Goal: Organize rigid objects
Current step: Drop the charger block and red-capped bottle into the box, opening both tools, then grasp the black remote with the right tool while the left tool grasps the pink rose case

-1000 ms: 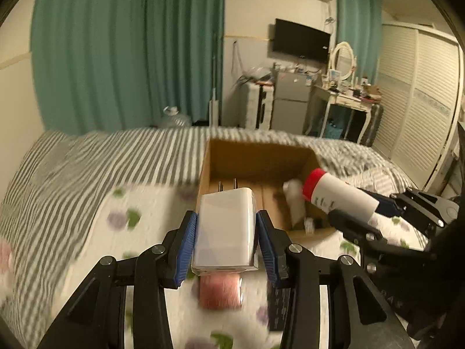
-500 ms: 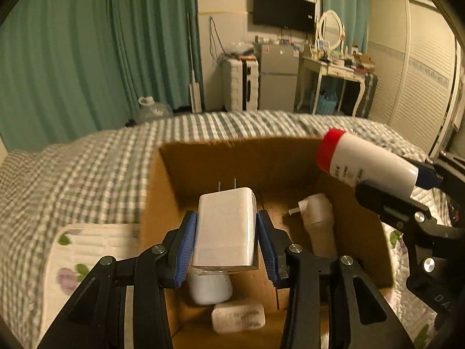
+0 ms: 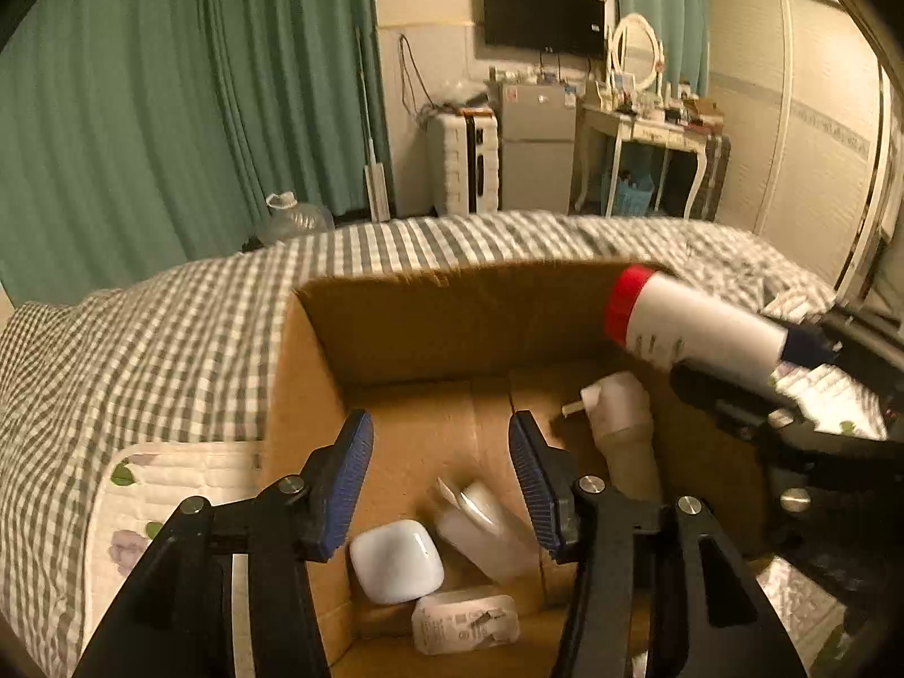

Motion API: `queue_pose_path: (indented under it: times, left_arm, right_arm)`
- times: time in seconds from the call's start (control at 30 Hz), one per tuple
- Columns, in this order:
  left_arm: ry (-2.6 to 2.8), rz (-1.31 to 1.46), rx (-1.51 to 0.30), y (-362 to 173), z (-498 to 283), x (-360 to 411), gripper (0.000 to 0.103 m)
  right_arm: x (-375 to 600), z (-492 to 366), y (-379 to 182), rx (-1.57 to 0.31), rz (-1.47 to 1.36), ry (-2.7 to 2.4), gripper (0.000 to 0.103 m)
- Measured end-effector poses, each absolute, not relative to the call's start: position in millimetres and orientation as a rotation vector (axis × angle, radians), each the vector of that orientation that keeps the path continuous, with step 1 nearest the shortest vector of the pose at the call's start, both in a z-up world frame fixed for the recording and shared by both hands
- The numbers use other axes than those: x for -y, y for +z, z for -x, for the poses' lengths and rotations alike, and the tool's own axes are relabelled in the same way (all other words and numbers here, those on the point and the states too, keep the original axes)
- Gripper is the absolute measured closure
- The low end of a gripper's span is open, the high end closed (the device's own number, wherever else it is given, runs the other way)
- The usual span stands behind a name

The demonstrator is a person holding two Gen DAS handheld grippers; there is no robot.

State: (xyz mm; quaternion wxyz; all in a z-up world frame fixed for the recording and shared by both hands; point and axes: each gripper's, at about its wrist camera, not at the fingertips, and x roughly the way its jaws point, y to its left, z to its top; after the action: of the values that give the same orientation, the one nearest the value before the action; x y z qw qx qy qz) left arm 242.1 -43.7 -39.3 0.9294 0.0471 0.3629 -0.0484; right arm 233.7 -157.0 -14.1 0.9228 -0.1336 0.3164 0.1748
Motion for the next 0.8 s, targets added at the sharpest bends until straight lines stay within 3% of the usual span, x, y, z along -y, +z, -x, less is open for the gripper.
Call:
queue_pose_path:
  times: [0.53,0.6,0.63,0.67,0.8]
  left_arm:
    - [-0.053,-0.044,-0.708,-31.3,-239.7,14.7,0.047]
    - [-0.05,-0.048,-0.708,-29.7,-237.0,15.1,0.047]
    - [-0.048,-0.049,-0.705,-28.0,-234.3,15.2,0.047]
    - [-0.046,-0.05,-0.7,-25.0,-231.9,15.6,0.047]
    - [-0.035,-0.049,-0.681,-5.8,-214.7,16.0,0.043]
  right_arm:
    - [133.8,-274.9,-48.7,-0.713,0.198,0.357,0.066]
    - [137.0,-273.7,-46.6,-0.702,0.182,0.359,0.055]
    - [139.0,-271.7,-43.6,-0.693,0.176,0.355,0.041]
    - [143.2,-267.2,-37.7,-0.674,0.164,0.349,0.038]
    - [157.5,-245.4,-7.6,-0.631,0.137,0.322,0.037]
